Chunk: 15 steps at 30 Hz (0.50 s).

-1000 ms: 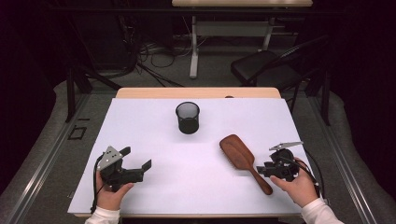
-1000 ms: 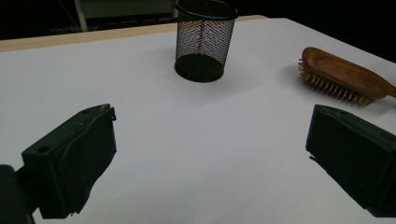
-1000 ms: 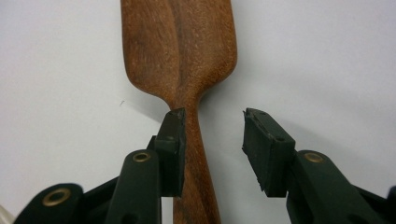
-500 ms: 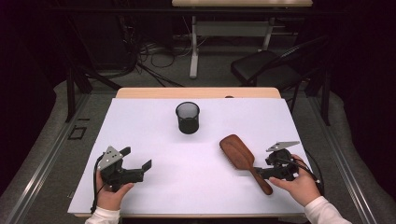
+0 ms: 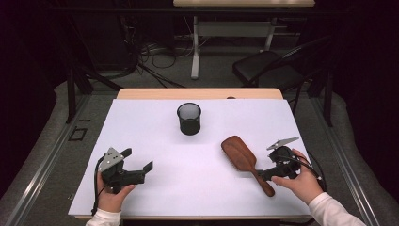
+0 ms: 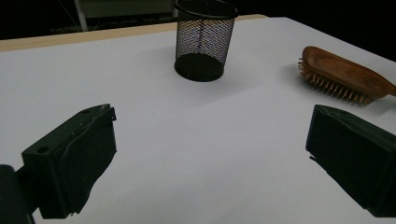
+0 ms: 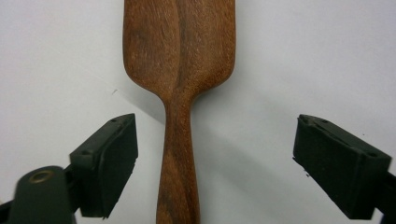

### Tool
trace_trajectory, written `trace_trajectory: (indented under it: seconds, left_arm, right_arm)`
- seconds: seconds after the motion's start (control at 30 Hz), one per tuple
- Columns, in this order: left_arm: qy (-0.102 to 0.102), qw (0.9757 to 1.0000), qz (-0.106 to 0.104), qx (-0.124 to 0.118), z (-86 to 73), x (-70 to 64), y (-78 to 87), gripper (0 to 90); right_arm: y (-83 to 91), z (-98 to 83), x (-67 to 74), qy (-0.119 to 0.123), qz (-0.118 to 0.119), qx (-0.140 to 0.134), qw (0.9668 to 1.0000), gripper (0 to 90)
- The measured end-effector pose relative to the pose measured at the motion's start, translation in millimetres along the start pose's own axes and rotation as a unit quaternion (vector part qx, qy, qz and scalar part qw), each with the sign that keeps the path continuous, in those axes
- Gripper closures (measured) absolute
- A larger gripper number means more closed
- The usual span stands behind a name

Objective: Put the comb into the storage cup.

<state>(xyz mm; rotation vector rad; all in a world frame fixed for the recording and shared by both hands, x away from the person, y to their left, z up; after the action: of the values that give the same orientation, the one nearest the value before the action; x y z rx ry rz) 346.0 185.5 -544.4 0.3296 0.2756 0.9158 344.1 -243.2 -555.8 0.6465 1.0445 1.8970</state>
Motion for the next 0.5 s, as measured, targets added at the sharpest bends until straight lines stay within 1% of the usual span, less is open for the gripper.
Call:
trace_trajectory:
  seconds: [0.03,0.07,0.1,0.13,0.3,0.33,0.43,0.47,0.5]
  left_arm:
    - [0.0,1.0,0.0,0.0,0.0,0.0,0.0,1.7]
    - [0.0,1.0,0.0,0.0,0.0,0.0,-0.1,1.6]
    - [0.0,1.0,0.0,0.0,0.0,0.0,-0.1,1.7]
    - [0.0,1.0,0.0,0.0,0.0,-0.1,-0.1,1.7]
    - [0.001,1.0,0.0,0.0,0.0,0.1,0.0,1.7]
    - [0.0,1.0,0.0,0.0,0.0,0.1,0.0,1.6]
    - [0.001,1.0,0.0,0.0,0.0,0.1,-0.1,1.7]
    - [0.001,1.0,0.0,0.0,0.0,0.1,-0.1,1.7]
    - [0.001,1.0,0.0,0.0,0.0,0.2,-0.1,1.7]
  right_arm:
    - [0.0,0.0,0.0,0.0,0.0,0.0,1.0,12.2]
    - [0.0,1.7,-0.1,0.002,0.003,-0.001,1.0,5.4]
    - [0.0,1.7,-0.1,0.002,0.003,-0.001,1.0,5.4]
    - [-0.1,2.4,1.5,0.007,0.012,0.003,0.9999,0.0]
    - [-2.3,2.9,1.5,0.017,0.004,0.014,0.9997,0.0]
    - [-3.9,2.4,1.9,0.023,0.004,0.021,0.9995,0.0]
    - [-7.0,2.9,1.8,0.025,0.0,0.021,0.9995,0.0]
    - [-8.4,2.2,0.8,0.028,-0.007,0.032,0.9991,0.0]
    - [-8.4,2.2,0.8,0.028,-0.007,0.032,0.9991,0.0]
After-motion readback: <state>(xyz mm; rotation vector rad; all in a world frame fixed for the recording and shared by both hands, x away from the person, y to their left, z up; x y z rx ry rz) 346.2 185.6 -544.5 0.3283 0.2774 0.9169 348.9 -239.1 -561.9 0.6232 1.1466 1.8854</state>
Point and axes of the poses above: each handheld gripper's, and its own axes: y roughly backward along the jaws, z roughly out of its top, x roughly to its left, the point moved 8 cm from there along -y, roughly forward along the jaws, and after that the axes turned 2 degrees about -y, right-handed, at the moved point
